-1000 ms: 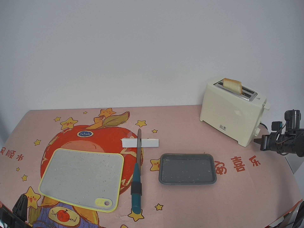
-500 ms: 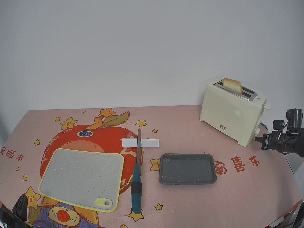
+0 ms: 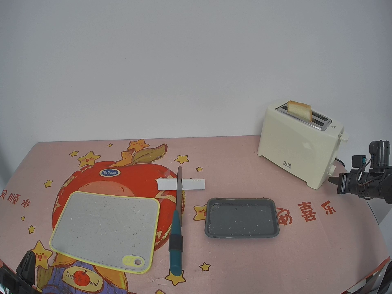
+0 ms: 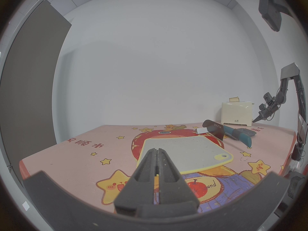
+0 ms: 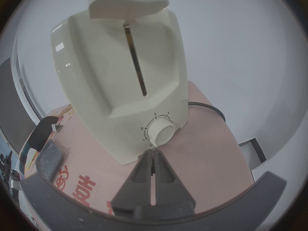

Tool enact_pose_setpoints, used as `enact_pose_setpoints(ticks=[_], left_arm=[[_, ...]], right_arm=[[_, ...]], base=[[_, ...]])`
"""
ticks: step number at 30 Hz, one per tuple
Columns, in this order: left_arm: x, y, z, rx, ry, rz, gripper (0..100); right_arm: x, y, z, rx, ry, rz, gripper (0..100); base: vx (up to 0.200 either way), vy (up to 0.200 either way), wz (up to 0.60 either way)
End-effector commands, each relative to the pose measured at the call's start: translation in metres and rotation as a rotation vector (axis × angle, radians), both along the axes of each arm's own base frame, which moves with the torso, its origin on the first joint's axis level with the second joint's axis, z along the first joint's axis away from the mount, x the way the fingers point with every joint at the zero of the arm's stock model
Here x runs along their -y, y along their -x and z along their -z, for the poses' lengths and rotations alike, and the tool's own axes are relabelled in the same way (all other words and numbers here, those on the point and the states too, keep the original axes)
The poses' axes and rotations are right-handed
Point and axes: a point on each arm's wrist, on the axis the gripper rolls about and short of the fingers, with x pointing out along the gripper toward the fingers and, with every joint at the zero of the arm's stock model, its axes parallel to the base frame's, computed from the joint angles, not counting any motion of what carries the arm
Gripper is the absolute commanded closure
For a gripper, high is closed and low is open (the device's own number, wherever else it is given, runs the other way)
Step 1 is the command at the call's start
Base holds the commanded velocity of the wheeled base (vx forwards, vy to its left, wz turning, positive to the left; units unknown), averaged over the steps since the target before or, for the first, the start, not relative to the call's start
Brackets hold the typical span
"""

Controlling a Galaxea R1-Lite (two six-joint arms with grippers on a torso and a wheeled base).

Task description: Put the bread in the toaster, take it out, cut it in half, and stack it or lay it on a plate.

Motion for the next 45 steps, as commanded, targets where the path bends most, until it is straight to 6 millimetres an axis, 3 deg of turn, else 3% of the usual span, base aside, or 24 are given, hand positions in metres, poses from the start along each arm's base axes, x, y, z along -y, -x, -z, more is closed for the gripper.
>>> enact_pose_setpoints(ticks=[1,18,26,29,32,33,37,41,45], left_arm=[[0.000,-0.001,0.004,-0.017,0.000,-0.001,100],[0.000,-0.001,0.004,-0.017,0.000,-0.001,100],[0.000,-0.001,0.004,-0.017,0.000,-0.001,100],[0.000,-0.001,0.004,-0.017,0.000,-0.001,100],[0.000,-0.001,0.004,-0.017,0.000,-0.001,100],[0.000,-0.001,0.004,-0.017,0.000,-0.001,100],[0.000,-0.001,0.004,-0.017,0.000,0.001,100],[0.000,-0.001,0.004,-0.017,0.000,-0.001,100],[0.000,-0.001,0.004,-0.017,0.000,0.001,100]], right_arm=[[-0.001,0.000,-0.002,0.008,0.000,-0.003,100],[-0.001,0.001,-0.005,0.045,0.006,-0.002,100],[-0.008,0.013,-0.009,0.053,0.003,-0.025,100],[-0.009,0.026,-0.031,0.137,0.001,-0.029,100],[-0.009,0.029,-0.035,0.152,-0.003,-0.026,100],[-0.014,0.039,-0.051,0.217,-0.015,-0.034,100],[-0.021,0.050,-0.067,0.285,-0.021,-0.054,100],[-0.022,0.054,-0.077,0.334,-0.024,-0.058,100],[-0.021,0.056,-0.103,0.423,-0.064,-0.022,100]], base=[[0.000,0.000,0.00],[0.000,0.000,0.00],[0.000,0.000,0.00],[0.000,0.000,0.00],[0.000,0.000,0.00],[0.000,0.000,0.00],[0.000,0.000,0.00],[0.000,0.000,0.00],[0.000,0.000,0.00]])
